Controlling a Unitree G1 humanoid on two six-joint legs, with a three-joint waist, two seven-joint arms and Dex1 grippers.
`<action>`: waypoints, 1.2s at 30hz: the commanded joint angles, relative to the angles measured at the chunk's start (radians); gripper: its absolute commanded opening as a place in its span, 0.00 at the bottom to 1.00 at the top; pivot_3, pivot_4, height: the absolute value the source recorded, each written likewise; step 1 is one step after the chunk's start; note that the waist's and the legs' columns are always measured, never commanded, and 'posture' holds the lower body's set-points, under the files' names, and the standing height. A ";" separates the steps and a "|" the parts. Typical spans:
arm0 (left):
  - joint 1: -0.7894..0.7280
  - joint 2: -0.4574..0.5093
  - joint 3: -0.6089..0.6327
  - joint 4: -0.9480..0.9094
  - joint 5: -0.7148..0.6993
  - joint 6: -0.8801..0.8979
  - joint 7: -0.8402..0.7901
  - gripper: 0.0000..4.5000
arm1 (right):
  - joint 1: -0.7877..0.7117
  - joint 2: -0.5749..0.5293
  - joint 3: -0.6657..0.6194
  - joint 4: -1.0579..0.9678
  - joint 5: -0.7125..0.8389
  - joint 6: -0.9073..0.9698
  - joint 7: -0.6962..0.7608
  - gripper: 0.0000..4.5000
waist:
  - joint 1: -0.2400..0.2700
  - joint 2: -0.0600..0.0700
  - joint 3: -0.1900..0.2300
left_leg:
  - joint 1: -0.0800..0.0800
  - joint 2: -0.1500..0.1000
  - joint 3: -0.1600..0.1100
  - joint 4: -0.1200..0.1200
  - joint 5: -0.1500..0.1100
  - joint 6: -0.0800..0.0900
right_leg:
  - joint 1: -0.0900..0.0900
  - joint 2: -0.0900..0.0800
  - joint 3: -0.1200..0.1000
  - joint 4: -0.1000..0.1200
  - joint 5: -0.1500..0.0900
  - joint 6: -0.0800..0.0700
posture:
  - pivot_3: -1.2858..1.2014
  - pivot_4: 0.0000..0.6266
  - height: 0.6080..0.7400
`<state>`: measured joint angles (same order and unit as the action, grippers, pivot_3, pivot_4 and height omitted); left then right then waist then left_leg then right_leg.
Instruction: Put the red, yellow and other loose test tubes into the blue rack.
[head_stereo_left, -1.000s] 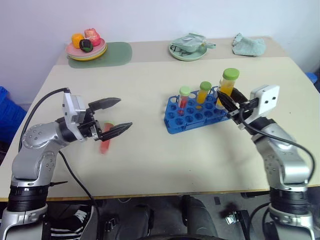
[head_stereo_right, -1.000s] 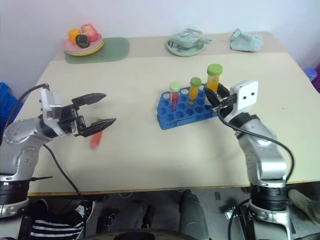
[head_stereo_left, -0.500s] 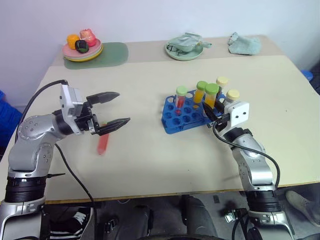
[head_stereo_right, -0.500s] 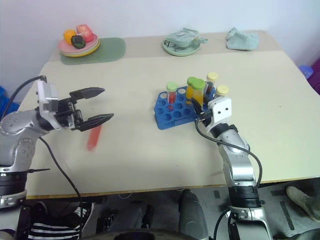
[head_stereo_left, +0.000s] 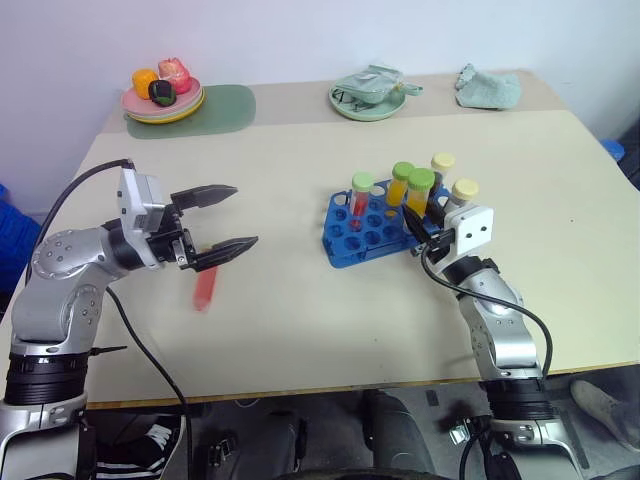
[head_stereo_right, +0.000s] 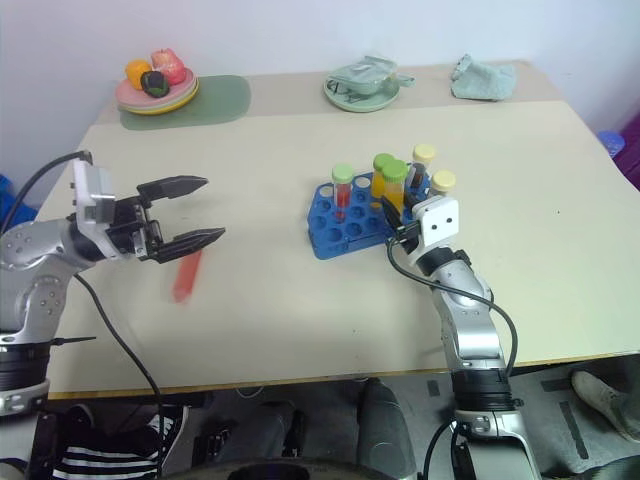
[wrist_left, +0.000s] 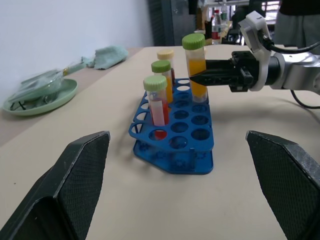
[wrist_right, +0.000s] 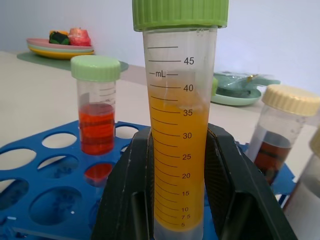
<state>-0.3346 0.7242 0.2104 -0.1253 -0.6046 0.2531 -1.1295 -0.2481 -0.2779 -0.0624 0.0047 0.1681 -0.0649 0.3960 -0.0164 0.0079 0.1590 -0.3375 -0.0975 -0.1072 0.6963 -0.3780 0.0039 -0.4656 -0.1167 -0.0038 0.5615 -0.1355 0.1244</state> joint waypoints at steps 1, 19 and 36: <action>0.000 0.015 0.030 -0.031 -0.014 -0.004 0.002 1.00 | -0.014 0.007 0.010 -0.002 -0.006 -0.016 0.004 0.16 | -0.001 0.000 0.000 | 0.000 0.000 0.000 0.000 0.000 0.000 | 0.000 0.000 0.000 0.000 0.000 0.000 | 0.52 0.24 1.00; 0.005 0.018 0.037 -0.034 -0.014 -0.005 0.006 1.00 | -0.024 0.004 -0.029 -0.007 0.075 0.031 0.040 0.99 | -0.001 0.000 0.000 | 0.000 0.000 0.000 0.000 0.000 0.000 | 0.000 0.000 0.000 0.000 0.000 0.000 | 0.52 0.24 1.00; 0.048 0.021 0.038 0.002 0.006 -0.013 0.003 1.00 | 0.128 -0.445 -0.309 -0.381 0.502 0.348 0.404 0.99 | 0.006 0.001 0.001 | 0.000 0.001 0.001 0.000 0.000 0.000 | 0.001 0.000 0.000 -0.001 0.000 0.000 | 0.52 0.24 1.00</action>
<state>-0.2813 0.7308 0.2221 -0.1233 -0.5994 0.2479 -1.1300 -0.1218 -0.6937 -0.3266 -0.3237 0.5924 0.2495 0.7374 -0.0100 0.0092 0.1597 -0.3376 -0.0969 -0.1067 0.6967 -0.3785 0.0047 -0.4642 -0.1168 -0.0037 0.5605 -0.1355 0.1244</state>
